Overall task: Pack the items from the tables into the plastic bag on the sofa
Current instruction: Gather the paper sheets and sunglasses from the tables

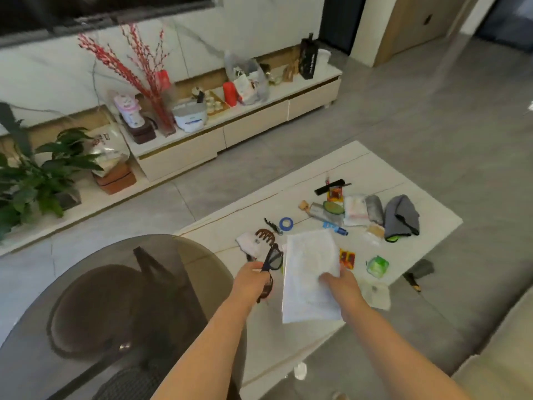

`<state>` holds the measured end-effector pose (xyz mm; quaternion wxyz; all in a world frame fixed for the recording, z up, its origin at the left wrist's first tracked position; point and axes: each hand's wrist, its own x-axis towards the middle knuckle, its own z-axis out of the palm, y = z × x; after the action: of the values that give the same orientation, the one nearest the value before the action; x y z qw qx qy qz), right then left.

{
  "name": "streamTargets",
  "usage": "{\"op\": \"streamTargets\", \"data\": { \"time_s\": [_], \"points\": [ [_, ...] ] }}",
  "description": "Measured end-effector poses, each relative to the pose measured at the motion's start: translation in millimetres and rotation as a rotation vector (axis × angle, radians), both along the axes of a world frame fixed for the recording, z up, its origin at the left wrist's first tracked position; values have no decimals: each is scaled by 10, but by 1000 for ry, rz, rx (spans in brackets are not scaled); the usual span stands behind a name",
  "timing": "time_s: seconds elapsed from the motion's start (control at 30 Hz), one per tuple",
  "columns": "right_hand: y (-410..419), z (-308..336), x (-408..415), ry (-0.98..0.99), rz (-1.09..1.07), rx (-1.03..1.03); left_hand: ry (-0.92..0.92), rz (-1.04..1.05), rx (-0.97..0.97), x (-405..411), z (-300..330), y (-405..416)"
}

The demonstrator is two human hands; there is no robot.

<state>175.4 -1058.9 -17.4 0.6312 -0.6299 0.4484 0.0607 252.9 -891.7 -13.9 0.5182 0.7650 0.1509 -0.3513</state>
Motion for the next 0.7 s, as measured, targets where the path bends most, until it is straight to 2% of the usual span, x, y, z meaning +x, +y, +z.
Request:
{"op": "streamTargets", "data": {
  "time_s": [0.27, 0.43, 0.57, 0.7],
  "points": [
    [-1611, 397, -650, -70, -109, -57, -32, -150, -97, -365, 433, -1745],
    [-2550, 497, -1141, -86, -259, -102, -21, -260, -146, -721, 707, -2805],
    [-3082, 621, -1578, -108, -421, -80, -13, -395, -216, -947, 784, -3521],
    [-3509, 704, -1988, -112, -573, -108, -86, -617, -200, -1217, 829, -4178]
  ]
}}
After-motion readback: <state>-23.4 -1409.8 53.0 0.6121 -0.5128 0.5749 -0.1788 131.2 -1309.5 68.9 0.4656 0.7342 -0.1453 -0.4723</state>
